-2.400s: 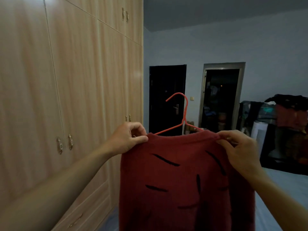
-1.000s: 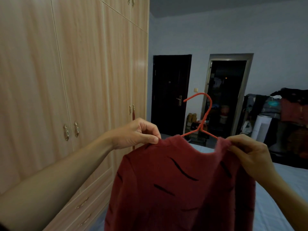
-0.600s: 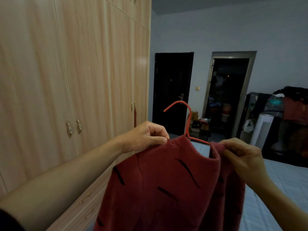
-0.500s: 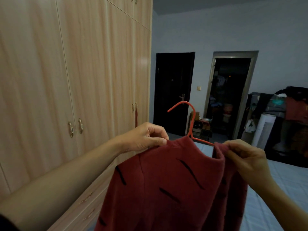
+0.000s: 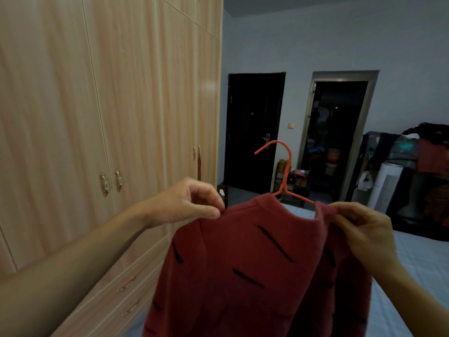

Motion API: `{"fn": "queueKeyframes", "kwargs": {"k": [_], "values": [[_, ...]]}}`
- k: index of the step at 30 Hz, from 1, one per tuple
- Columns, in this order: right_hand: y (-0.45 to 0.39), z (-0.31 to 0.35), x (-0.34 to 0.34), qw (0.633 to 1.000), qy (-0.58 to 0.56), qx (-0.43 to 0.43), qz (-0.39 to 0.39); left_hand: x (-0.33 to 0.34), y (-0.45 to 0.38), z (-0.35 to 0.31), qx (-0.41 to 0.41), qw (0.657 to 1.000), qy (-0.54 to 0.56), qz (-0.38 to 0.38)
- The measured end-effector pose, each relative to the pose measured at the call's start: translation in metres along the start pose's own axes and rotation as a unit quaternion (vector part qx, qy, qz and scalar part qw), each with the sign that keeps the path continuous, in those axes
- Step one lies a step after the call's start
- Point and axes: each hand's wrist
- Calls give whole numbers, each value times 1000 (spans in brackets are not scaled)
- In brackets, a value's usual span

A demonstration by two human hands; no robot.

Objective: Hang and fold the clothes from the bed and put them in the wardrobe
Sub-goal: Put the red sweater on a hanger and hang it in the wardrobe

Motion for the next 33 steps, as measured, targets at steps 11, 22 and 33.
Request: {"fn": "queueKeyframes", "kwargs": {"k": [11,22,33], "values": [[-4,-7,-2,999,-34,-12,1,-20,7,18,-42,999,25,-3],[-1,0,-6,997,-49,-40,44,-25,-7,41,-51,926,214,306],[1,-5,-6,995,-89,-23,26,-3,-15,44,-18,865,353,356]]}}
Point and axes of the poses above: each hand's wrist, its own y-axis away from the middle knuckle, its own x-axis out of the palm, z = x × y, and after that the axes turned 11 degrees about -x, right-handed
